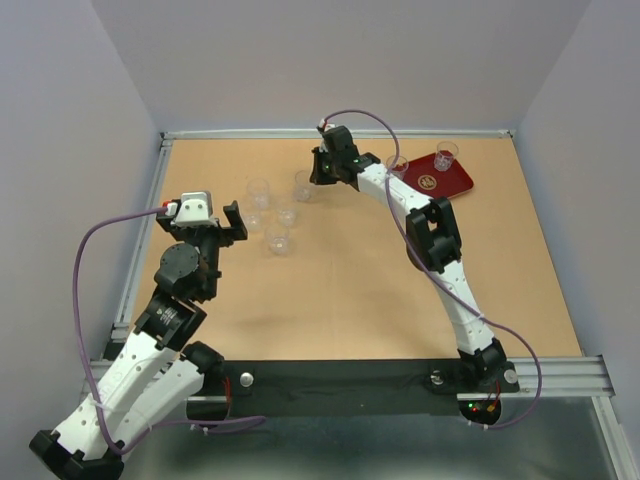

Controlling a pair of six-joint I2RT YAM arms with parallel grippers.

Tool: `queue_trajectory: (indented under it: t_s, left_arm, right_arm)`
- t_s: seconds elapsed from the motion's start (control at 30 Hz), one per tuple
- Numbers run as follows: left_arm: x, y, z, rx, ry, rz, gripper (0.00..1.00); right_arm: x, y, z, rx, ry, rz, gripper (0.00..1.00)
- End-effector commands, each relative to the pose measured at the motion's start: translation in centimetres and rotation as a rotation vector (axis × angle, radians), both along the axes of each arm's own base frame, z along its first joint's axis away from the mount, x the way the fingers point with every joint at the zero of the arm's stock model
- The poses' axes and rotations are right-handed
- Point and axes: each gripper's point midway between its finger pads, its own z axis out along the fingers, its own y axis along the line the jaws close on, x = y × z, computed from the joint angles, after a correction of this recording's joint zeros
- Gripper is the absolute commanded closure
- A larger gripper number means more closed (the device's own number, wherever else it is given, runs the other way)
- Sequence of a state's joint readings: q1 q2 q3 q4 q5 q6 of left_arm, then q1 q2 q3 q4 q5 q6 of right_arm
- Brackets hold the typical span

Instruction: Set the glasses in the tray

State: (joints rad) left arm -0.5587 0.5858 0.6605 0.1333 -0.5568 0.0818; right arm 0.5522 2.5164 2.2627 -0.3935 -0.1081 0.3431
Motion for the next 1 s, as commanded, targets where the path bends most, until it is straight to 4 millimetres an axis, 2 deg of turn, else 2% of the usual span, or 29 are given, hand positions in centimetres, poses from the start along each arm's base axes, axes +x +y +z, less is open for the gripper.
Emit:
queue_trajectory:
  t_s: [0.0, 0.13, 0.17, 0.2, 0.3, 0.33, 0.37, 0.4, 0.43, 0.47, 0.53, 0.57, 0.7, 0.77, 0.8, 0.83, 0.87, 0.9, 0.93, 0.97]
  left_arm:
    - [-0.1, 0.3, 0.8, -0.015, -0.04, 0.007, 0.01]
    - [-0.1, 0.3, 0.9, -0.017, -0.043, 0.007, 0.01]
    - [-0.2, 0.4, 1.0, -0.019, -0.045, 0.009, 0.01]
    - [-0.2, 0.3, 1.0, -0.018, -0.046, 0.006, 0.01]
    - [-0.4, 0.4, 1.2, -0.022, -0.053, 0.005, 0.01]
    - [-0.4, 0.5, 1.2, -0.022, -0.055, 0.006, 0.01]
    - [-0.4, 0.4, 1.4, -0.028, -0.059, 0.003, 0.01]
    - [-0.5, 0.5, 1.4, -0.028, -0.062, 0.003, 0.01]
    - [-0.6, 0.5, 1.5, -0.032, -0.065, 0.001, 0.01]
    - [-0.6, 0.5, 1.5, -0.033, -0.066, 0.0, 0.01]
    - [-0.8, 0.5, 1.8, -0.038, -0.075, -0.006, 0.01]
    - [-0.8, 0.4, 1.7, -0.038, -0.073, -0.008, 0.01]
    - [-0.9, 0.3, 2.0, -0.045, -0.08, -0.018, 0.01]
    - [-0.9, 0.3, 2.1, -0.046, -0.083, -0.024, 0.01]
    - [-0.9, 0.2, 2.1, -0.046, -0.083, -0.025, 0.01]
    - [-1.0, 0.2, 2.1, -0.044, -0.083, -0.028, 0.01]
    - [-1.0, 0.2, 2.1, -0.047, -0.084, -0.029, 0.01]
    - [-1.0, 0.2, 2.2, -0.048, -0.085, -0.029, 0.01]
    - [-1.0, 0.2, 2.2, -0.05, -0.087, -0.029, 0.01]
    - [-1.1, 0.2, 2.2, -0.049, -0.086, -0.03, 0.01]
  right_arm:
    - [1.2, 0.3, 4.4, -0.011, -0.134, 0.003, 1.0]
    - [1.1, -0.4, 7.5, -0.038, -0.207, 0.034, 0.99]
    - [0.9, -0.6, 7.5, -0.069, -0.226, 0.062, 0.99]
    - [0.5, -0.8, 9.3, -0.065, -0.255, 0.081, 1.0]
    - [-1.0, -1.3, 11.0, -0.116, -0.321, 0.2, 1.0]
    - [-2.0, -1.5, 9.8, -0.137, -0.302, 0.249, 1.0]
    - [-2.9, -1.9, 11.9, -0.131, -0.335, 0.277, 0.99]
    - [-3.8, -1.9, 12.3, -0.133, -0.353, 0.344, 1.0]
    - [-5.0, -2.6, 10.8, -0.154, -0.323, 0.374, 1.0]
    - [-5.9, -3.2, 12.7, -0.149, -0.356, 0.392, 0.99]
    - [-7.4, -4.0, 12.9, -0.168, -0.37, 0.446, 1.0]
    - [-8.8, -4.9, 13.0, -0.178, -0.368, 0.457, 1.0]
    - [-10.5, -8.5, 13.4, -0.247, -0.389, 0.438, 1.0]
    - [-10.6, -11.3, 12.7, -0.275, -0.37, 0.4, 1.0]
    - [-10.8, -12.5, 13.8, -0.267, -0.383, 0.379, 0.99]
    - [-10.3, -14.4, 13.8, -0.27, -0.373, 0.341, 1.0]
    - [-10.2, -15.4, 13.9, -0.268, -0.37, 0.321, 1.0]
    - [-10.5, -16.7, 13.1, -0.272, -0.345, 0.301, 1.0]
    - [-10.2, -18.6, 13.8, -0.273, -0.353, 0.261, 0.99]
    - [-10.2, -19.6, 13.6, -0.275, -0.345, 0.24, 1.0]
